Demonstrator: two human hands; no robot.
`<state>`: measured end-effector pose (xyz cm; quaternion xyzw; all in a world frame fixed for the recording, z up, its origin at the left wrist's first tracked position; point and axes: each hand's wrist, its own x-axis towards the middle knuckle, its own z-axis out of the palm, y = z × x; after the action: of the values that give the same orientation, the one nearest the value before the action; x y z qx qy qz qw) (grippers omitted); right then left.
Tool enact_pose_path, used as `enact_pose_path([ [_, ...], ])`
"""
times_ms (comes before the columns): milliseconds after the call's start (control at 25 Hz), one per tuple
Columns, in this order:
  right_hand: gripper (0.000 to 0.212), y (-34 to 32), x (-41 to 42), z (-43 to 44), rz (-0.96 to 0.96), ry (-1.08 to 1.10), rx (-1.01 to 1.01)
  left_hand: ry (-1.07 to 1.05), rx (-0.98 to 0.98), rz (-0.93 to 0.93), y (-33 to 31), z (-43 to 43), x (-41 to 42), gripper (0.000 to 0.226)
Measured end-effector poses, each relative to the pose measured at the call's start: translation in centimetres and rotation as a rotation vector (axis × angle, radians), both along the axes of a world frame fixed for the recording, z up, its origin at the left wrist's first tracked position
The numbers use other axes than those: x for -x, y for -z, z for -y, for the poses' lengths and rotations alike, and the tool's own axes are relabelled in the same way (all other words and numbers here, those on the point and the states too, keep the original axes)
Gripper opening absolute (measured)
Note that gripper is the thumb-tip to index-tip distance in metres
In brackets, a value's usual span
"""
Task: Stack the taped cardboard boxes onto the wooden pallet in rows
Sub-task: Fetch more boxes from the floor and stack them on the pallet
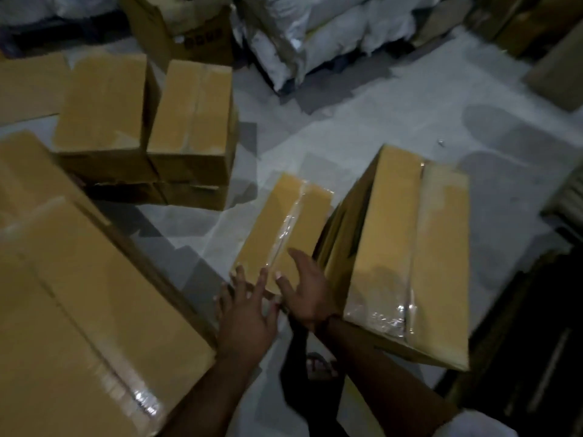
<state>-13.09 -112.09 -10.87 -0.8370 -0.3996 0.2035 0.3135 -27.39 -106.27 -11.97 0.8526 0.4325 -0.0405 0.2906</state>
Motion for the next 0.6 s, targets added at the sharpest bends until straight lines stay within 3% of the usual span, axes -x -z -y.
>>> enact_pose_path([
  [120,0.060,-0.2,-9.5,6.8,0.227,0.164,-0.041,0.103,0.067,0.081,-0.3,3.9,-8.6,0.066],
  [240,0.072,0.4,-17.7,13.6,0.304,0.346,0.142,0.211,0.092,0.137,-0.5,6.5,-15.8,0.068],
  [400,0.075,1.2,-25.7,18.3,0.237,0.426,0.431,0.277,0.097,0.214,-0.2,6.7,-23.8,0.057],
  [600,0.079,1.7,-30.0,18.6,0.017,0.454,0.297,0.235,0.145,0.036,-0.6,5.9,-30.4,0.087],
])
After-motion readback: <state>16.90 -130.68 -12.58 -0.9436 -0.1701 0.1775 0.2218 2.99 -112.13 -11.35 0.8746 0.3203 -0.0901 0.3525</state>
